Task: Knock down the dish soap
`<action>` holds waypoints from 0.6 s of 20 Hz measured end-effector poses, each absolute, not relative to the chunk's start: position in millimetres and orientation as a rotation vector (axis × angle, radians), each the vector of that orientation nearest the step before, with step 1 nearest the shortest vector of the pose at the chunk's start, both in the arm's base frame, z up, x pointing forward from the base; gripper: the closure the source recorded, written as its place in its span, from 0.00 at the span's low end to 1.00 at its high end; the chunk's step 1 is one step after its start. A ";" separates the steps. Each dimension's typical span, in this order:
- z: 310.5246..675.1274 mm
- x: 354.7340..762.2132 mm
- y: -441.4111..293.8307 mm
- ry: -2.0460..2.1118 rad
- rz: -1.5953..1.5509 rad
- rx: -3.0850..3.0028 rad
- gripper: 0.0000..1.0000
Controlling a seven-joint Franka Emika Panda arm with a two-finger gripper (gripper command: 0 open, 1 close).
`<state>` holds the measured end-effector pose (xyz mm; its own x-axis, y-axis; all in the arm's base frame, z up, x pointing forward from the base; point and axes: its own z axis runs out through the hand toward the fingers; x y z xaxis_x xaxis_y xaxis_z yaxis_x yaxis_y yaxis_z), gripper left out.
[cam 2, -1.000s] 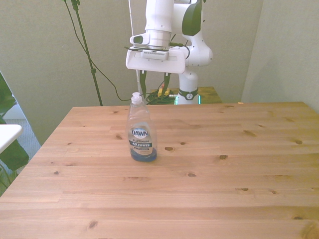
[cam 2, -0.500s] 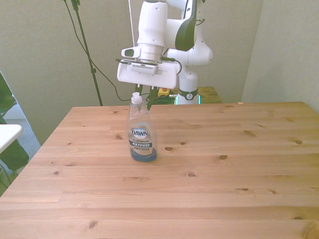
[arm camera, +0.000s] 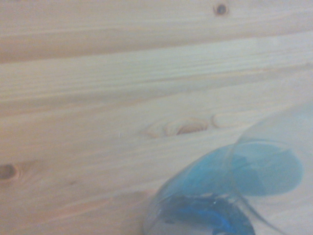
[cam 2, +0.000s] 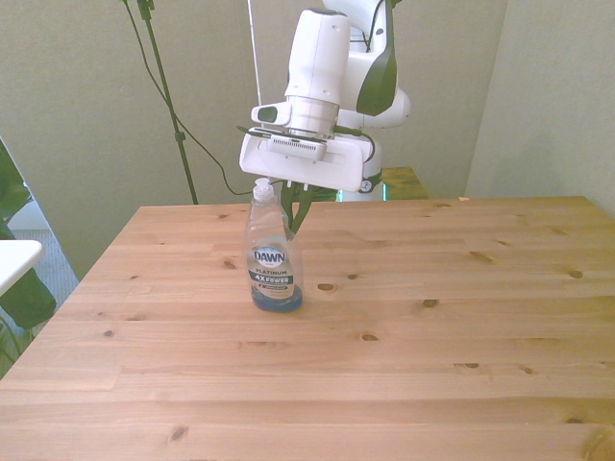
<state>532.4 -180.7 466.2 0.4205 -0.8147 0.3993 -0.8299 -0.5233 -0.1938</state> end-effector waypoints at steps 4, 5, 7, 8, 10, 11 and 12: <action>474.3 547.3 -201.6 -1.537 0.742 2.582 1.00; 475.6 552.5 -208.0 -1.543 0.751 2.571 1.00; 478.8 563.8 -219.9 -1.553 0.771 2.551 1.00; 479.8 569.4 -225.5 -1.557 0.779 2.541 1.00; 479.9 579.6 -235.1 -1.562 0.792 2.524 1.00; 478.3 584.2 -239.8 -1.566 0.796 2.515 1.00; 476.9 588.8 -244.9 -1.572 0.802 2.504 1.00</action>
<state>588.8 -244.9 476.9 0.3373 -0.8169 0.4679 -0.8581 -0.4712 -0.2041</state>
